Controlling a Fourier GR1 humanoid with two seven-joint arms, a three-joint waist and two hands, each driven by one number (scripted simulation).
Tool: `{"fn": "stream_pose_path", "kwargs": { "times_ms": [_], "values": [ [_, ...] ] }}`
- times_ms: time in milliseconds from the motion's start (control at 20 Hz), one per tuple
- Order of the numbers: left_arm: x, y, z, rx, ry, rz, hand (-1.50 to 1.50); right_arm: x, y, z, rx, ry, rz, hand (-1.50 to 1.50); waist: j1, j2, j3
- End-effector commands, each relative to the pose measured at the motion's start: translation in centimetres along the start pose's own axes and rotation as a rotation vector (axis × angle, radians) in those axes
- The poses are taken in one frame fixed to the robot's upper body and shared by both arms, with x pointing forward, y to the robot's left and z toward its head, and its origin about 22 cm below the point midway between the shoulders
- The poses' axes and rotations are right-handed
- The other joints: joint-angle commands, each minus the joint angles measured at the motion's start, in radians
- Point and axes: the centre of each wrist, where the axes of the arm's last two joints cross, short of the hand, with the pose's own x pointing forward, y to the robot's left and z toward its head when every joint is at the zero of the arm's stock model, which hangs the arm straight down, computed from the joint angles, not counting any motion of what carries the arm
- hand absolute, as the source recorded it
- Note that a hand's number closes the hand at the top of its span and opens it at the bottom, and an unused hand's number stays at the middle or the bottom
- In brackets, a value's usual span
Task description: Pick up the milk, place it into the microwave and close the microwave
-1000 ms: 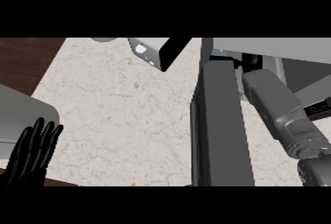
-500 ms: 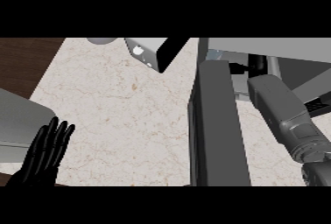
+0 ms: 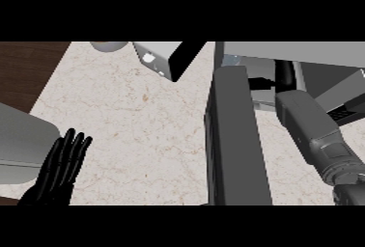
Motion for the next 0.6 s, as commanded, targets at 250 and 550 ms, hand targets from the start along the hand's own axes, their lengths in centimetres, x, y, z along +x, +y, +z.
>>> {"fn": "stream_pose_path", "kwargs": {
  "times_ms": [250,550],
  "values": [
    [-1.3,-1.4,-0.7,-0.033,0.029,0.018,-1.5,-2.9,-0.4,2.8,0.042,0.004,-0.09,-1.5,-0.041,-0.014,-0.001],
    [-3.3,-2.6,-1.0,-0.099,0.083,0.043,-1.5,-3.5,2.2,4.6,0.088,0.002,-0.245,-1.5,-0.069,-0.029,-0.003]
  ]
}}
